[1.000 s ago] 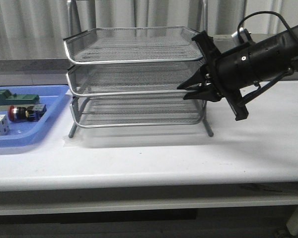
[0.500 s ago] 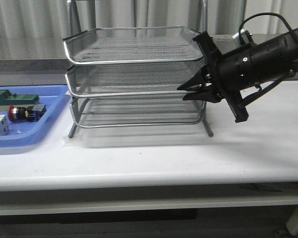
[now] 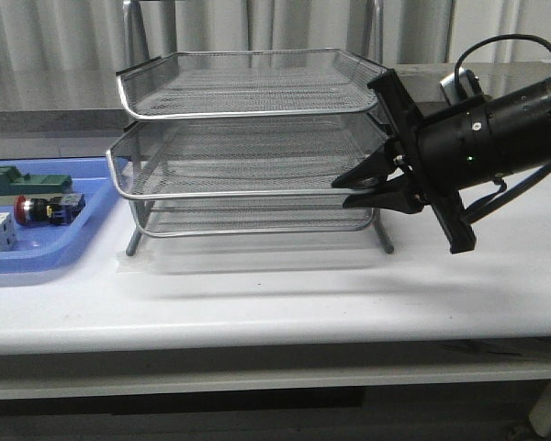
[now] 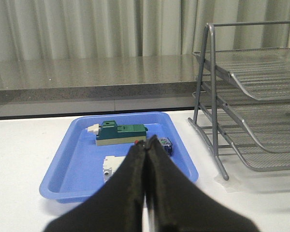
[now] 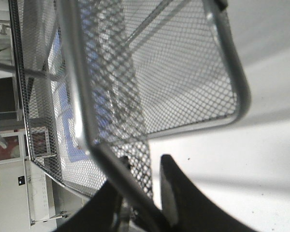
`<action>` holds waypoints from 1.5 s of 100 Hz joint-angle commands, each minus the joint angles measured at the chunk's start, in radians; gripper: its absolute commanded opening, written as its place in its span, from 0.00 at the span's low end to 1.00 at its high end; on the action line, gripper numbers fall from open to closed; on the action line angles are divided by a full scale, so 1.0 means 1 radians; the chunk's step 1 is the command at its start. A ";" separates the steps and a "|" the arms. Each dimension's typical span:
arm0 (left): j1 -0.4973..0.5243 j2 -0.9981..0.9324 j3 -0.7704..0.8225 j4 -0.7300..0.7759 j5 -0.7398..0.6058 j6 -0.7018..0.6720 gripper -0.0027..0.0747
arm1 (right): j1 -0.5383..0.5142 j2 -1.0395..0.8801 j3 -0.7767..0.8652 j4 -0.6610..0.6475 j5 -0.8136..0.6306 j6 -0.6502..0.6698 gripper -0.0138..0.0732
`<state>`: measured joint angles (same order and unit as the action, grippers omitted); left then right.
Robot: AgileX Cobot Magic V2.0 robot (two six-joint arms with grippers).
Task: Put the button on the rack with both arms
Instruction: 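Pull the middle wire tier toward the robot with the right gripper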
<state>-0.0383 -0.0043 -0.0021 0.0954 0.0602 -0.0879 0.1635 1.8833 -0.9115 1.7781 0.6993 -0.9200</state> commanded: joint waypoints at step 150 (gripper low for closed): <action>-0.001 -0.031 0.055 -0.008 -0.082 -0.011 0.01 | 0.007 -0.272 0.332 0.011 0.050 -0.252 0.70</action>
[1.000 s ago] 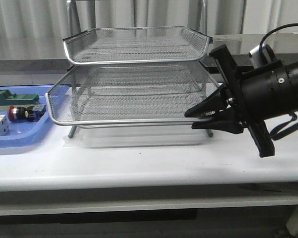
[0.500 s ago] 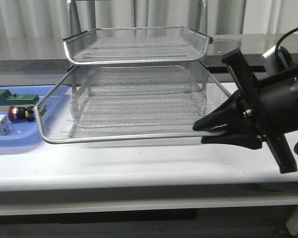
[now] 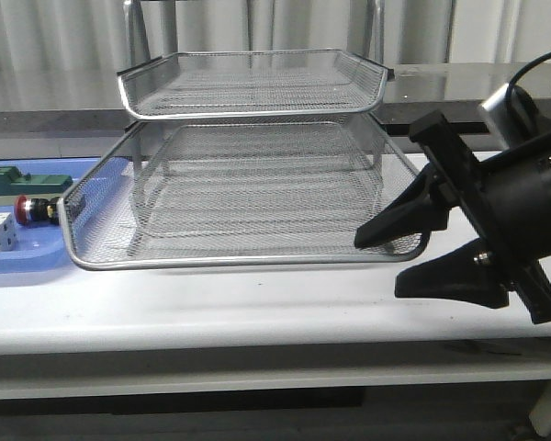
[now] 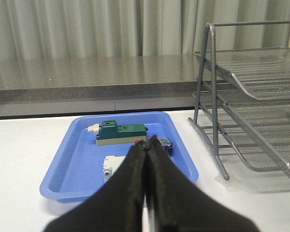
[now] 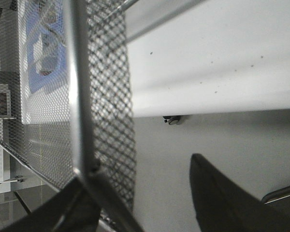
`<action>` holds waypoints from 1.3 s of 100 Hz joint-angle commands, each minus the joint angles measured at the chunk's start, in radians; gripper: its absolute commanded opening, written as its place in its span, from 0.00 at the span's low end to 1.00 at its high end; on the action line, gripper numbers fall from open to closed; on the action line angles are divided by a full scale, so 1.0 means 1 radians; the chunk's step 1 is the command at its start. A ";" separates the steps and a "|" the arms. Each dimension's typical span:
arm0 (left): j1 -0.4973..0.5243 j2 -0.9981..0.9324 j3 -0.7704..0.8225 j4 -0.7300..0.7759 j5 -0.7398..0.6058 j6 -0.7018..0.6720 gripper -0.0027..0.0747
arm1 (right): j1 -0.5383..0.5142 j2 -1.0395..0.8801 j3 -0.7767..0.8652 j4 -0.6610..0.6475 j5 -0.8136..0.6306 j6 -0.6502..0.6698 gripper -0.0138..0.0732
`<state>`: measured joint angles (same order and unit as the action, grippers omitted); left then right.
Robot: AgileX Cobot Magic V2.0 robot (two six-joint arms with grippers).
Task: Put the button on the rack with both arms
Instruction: 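Pull the middle wire tier toward the robot with the right gripper, then release the tier and withdraw the right gripper upward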
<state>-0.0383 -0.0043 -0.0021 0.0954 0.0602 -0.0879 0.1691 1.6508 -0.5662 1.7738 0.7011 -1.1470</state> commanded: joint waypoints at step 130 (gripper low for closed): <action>-0.001 -0.031 0.055 -0.008 -0.082 -0.011 0.01 | 0.000 -0.581 -0.032 -0.909 -0.130 0.587 0.70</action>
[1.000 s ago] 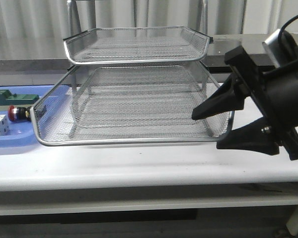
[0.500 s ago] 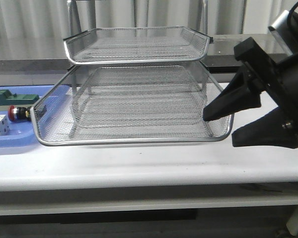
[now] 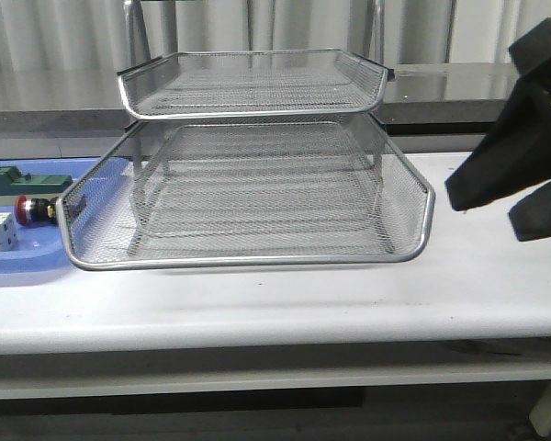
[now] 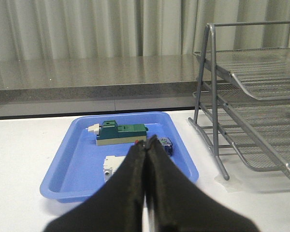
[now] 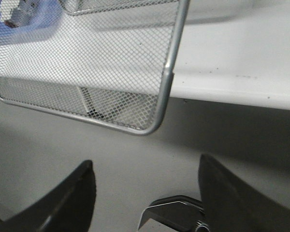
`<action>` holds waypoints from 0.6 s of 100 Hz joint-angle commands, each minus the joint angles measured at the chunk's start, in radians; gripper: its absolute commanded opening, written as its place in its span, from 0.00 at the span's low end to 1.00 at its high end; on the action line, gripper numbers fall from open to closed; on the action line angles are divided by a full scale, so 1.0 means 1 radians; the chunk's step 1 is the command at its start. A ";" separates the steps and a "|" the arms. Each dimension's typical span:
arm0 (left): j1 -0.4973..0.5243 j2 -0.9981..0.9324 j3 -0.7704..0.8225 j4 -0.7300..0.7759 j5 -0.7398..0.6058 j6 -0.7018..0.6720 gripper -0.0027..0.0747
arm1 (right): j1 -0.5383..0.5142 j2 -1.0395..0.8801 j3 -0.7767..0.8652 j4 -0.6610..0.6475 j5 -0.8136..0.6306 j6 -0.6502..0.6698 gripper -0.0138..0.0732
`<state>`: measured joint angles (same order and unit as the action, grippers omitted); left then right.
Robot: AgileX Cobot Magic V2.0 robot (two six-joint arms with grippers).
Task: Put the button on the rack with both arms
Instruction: 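Release the tier and withdraw the right gripper upward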
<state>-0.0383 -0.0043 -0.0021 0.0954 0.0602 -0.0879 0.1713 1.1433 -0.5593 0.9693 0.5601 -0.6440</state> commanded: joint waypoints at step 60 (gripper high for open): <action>-0.001 -0.031 0.055 -0.008 -0.082 -0.011 0.01 | -0.002 -0.438 -0.267 -0.969 0.336 0.686 0.70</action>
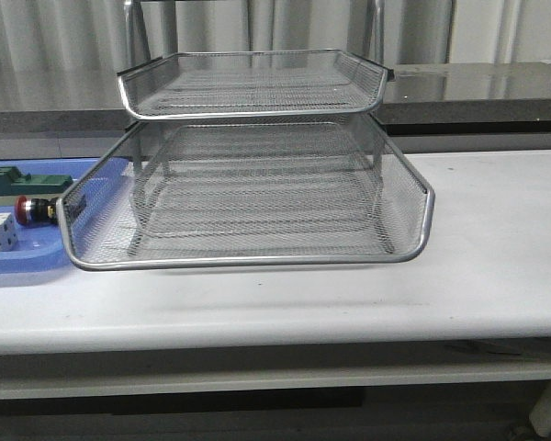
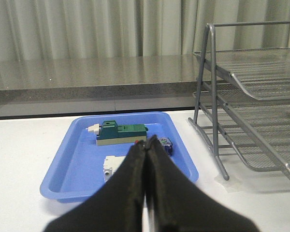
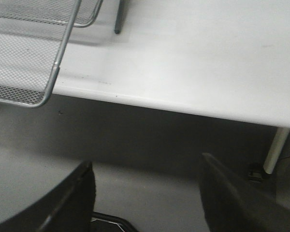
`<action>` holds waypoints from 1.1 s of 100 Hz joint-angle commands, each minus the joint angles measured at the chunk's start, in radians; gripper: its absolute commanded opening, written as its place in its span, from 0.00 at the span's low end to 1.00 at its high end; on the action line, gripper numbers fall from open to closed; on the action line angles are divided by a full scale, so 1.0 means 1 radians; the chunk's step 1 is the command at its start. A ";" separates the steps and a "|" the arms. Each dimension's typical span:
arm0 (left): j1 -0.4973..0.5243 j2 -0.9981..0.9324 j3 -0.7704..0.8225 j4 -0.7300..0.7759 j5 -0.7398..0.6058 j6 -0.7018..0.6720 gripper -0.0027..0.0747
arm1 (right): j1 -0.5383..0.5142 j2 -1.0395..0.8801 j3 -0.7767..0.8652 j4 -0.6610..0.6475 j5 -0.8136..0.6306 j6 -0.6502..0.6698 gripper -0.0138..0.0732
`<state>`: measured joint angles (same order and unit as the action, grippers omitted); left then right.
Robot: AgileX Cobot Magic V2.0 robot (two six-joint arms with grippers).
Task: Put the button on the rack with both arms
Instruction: 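Release the tier and withdraw the right gripper upward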
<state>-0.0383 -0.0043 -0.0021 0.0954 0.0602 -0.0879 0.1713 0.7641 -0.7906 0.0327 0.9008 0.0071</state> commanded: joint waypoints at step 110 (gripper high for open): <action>-0.001 -0.031 0.055 -0.008 -0.082 -0.011 0.01 | -0.002 -0.312 -0.035 -0.092 0.121 0.082 0.08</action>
<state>-0.0383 -0.0043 -0.0021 0.0954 0.0602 -0.0879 0.1713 0.4465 -0.7963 -0.0433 1.0814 0.0934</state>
